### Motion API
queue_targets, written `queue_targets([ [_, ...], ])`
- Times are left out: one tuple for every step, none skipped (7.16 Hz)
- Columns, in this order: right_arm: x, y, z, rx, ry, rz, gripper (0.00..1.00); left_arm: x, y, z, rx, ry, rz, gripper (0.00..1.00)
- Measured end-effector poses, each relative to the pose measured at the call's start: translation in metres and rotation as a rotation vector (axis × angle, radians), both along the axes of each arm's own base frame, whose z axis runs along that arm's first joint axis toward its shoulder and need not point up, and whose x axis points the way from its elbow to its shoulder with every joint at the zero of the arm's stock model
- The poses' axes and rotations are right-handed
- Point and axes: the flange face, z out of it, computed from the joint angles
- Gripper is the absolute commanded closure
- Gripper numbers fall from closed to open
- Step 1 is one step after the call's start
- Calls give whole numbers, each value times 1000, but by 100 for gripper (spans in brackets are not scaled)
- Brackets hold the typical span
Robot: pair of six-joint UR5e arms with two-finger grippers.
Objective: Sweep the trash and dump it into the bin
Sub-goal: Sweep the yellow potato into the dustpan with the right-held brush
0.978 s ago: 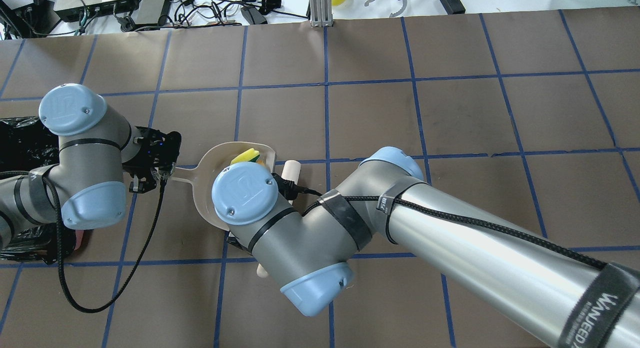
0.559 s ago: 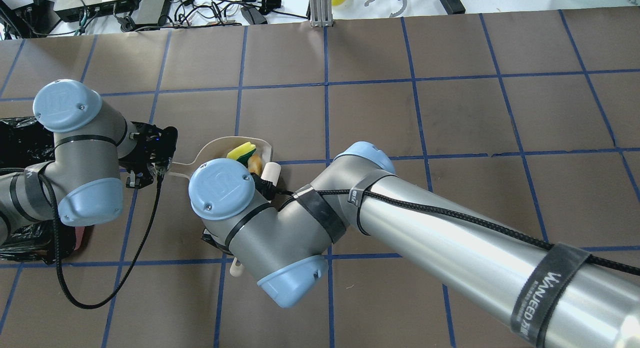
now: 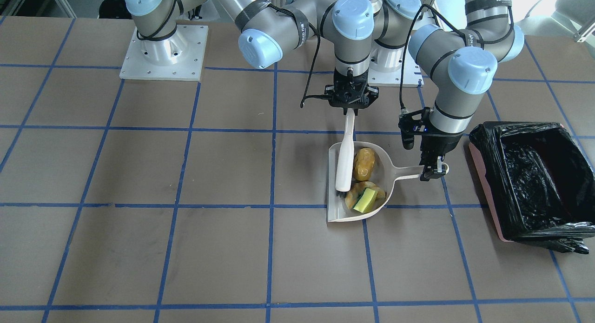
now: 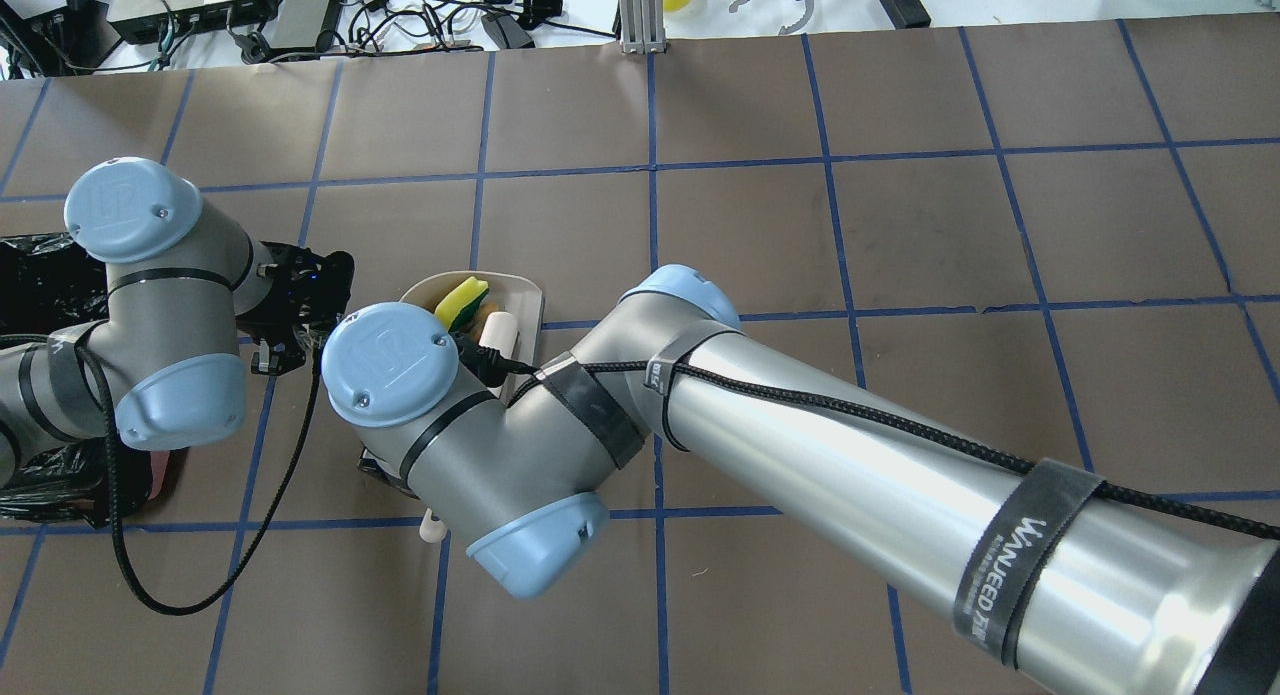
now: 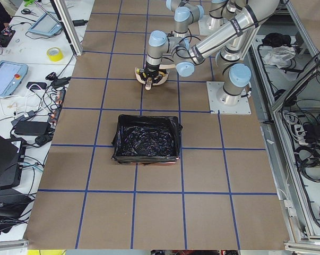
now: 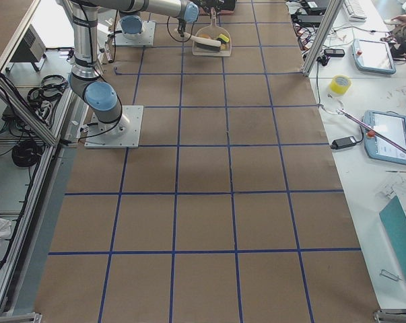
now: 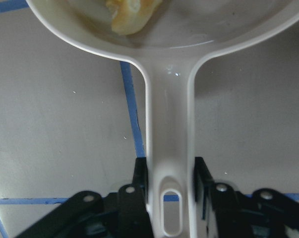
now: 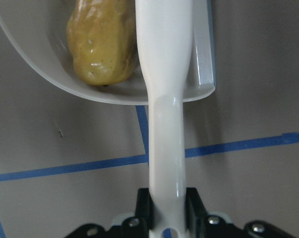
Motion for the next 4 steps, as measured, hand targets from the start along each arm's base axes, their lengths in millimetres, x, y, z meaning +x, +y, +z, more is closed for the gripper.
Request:
queue_targets([
  [1,2,1,3,-9,-1,100,0,0,0,0,2,1,100],
  [2,3,2,8,-12,4,100,0,0,-1,0,4,1,100],
  [0,5,1,2,7,11,100,0,0,-1,1,5,1,100],
  [-5,6,-2,-21,59,25,100,0,-1,-2,2,7,1,100],
])
